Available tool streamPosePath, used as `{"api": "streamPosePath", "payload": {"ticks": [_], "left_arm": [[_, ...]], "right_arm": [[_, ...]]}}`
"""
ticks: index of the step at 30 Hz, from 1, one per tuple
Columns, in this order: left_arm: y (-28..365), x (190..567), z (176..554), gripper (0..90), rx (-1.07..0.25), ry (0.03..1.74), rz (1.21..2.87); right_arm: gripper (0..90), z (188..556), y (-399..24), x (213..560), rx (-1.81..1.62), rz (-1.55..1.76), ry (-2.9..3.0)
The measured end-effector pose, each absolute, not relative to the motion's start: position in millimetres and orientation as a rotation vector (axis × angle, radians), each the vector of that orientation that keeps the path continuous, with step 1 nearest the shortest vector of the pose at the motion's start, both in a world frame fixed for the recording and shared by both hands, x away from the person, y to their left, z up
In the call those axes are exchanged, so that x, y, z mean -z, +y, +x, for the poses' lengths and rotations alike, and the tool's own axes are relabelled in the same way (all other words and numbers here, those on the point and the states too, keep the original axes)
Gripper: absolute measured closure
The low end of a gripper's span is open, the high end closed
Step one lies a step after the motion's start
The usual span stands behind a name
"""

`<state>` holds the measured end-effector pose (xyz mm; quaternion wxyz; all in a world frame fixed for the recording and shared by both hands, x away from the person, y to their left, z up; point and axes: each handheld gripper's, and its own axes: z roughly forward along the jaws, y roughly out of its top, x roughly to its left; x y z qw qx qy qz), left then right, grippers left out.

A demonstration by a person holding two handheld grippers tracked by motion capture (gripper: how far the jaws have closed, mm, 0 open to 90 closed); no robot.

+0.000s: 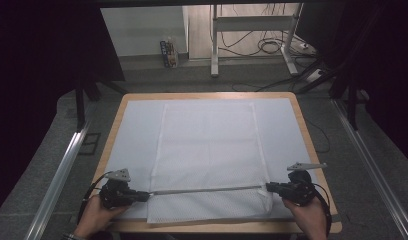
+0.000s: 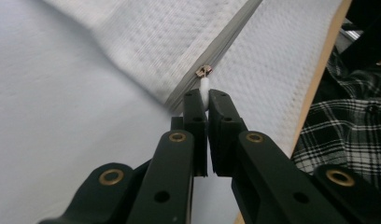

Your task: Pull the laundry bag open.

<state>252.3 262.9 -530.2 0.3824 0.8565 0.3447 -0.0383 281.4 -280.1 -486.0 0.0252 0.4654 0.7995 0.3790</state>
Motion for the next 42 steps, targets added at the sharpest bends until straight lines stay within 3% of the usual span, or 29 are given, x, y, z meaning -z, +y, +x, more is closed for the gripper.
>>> {"api": "streamPosePath", "payload": {"ticks": [18,26,35,42], "left_arm": [[267,535,248,87.2,0.104,0.907,2.202],[265,532,246,85.3,0.079,0.897,2.182],[257,526,241,56.7,-0.029,0.92,2.186],[252,518,238,26.8,-0.18,0.997,2.169]], "right_arm": [[84.1,280,-277,489,-1.126,1.395,2.517],[67.0,278,-276,490,-1.069,1.368,2.512],[45.8,278,-273,490,-1.076,1.318,2.498],[29.1,277,-274,488,-1.102,1.271,2.466]]}}
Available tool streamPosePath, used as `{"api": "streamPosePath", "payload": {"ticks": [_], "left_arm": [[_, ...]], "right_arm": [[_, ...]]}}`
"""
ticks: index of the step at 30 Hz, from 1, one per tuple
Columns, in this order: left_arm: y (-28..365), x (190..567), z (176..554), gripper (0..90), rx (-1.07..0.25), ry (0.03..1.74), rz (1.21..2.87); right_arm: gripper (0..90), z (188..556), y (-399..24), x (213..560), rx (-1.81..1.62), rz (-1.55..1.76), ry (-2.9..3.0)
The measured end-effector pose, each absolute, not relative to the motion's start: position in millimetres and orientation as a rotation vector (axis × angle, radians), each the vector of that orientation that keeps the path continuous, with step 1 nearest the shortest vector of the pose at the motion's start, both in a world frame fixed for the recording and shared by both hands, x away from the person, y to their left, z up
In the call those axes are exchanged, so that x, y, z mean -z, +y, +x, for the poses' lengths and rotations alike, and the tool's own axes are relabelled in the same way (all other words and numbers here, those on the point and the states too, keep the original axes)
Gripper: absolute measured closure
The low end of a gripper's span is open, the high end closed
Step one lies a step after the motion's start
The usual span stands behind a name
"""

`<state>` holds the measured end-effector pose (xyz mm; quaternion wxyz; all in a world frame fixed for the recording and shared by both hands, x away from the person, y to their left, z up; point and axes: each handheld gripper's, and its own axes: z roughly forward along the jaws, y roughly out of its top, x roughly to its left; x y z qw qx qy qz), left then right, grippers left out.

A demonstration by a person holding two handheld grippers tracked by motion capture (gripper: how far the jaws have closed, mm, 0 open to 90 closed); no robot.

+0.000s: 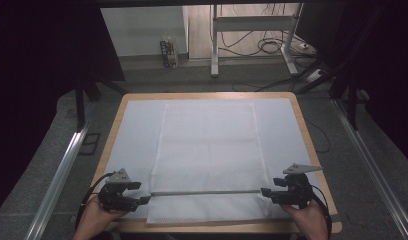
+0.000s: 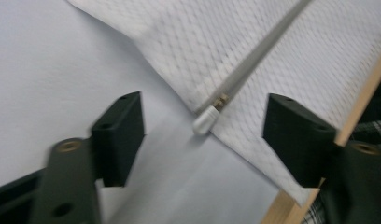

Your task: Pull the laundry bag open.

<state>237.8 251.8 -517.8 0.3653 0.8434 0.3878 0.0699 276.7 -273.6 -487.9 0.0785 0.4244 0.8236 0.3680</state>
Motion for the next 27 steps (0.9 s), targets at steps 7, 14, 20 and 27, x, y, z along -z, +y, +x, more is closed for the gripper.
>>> {"api": "streamPosePath", "payload": {"ticks": [7,14,20,27], "left_arm": [[249,515,226,8.4,-0.26,1.057,2.118],[250,522,208,1.8,-0.316,1.042,2.097],[251,527,198,0.0,-0.434,1.077,2.082],[260,528,202,0.6,-0.365,1.129,2.024]], "right_arm": [[17.3,270,-275,486,-1.11,1.219,2.417],[10.8,257,-280,494,-1.053,1.159,2.399],[8.8,251,-286,504,-1.053,1.18,2.421],[7.1,251,-283,506,-1.022,1.142,2.458]]}}
